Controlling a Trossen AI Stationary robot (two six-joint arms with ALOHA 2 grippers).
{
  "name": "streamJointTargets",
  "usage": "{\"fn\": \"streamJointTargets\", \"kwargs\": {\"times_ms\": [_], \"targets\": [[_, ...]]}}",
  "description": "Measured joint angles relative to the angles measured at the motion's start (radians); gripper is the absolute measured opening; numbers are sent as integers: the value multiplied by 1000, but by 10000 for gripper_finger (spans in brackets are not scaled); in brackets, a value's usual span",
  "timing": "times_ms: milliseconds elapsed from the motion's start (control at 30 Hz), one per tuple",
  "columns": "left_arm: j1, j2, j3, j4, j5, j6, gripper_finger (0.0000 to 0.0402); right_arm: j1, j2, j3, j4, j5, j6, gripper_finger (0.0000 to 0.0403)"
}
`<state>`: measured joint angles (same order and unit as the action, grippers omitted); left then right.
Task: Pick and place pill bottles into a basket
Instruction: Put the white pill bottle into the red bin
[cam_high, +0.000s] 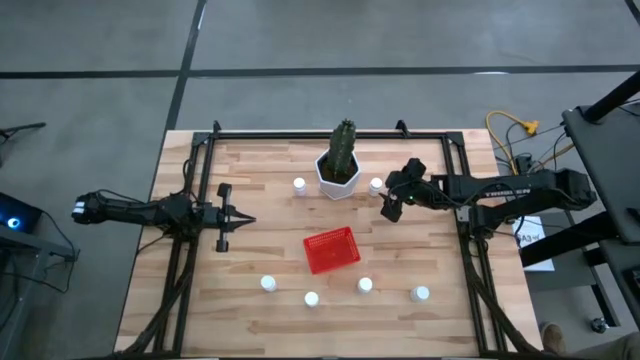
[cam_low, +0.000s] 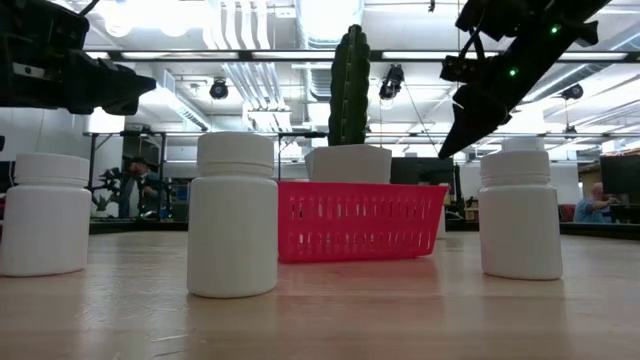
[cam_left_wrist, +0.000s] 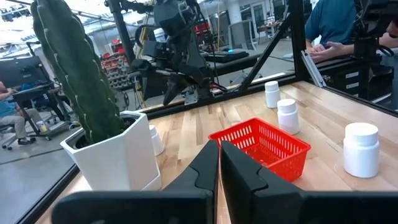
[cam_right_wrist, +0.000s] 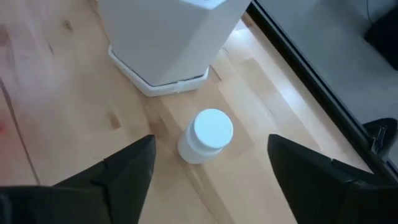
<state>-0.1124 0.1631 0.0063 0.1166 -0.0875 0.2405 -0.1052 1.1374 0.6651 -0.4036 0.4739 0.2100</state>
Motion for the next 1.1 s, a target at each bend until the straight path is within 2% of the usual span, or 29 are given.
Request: {"fn": "streamJointTargets", "kwargs": {"times_ms": [233, 367, 533, 733, 1100], "targets": [[0, 2, 0, -2, 0, 0, 0, -3, 4, -10, 4, -10, -3, 338], [0, 2, 0, -3, 0, 0, 0, -5, 4, -31, 50, -80, -77, 345], [0, 2, 0, -5, 0, 0, 0, -17, 4, -70, 136, -96, -130, 342], [0, 2, 0, -12, 0, 1, 0, -59, 4, -145, 246, -165, -132, 333], [0, 2, 0, -55, 3, 1, 0, -79, 3, -170, 281, -134, -96, 329]]}}
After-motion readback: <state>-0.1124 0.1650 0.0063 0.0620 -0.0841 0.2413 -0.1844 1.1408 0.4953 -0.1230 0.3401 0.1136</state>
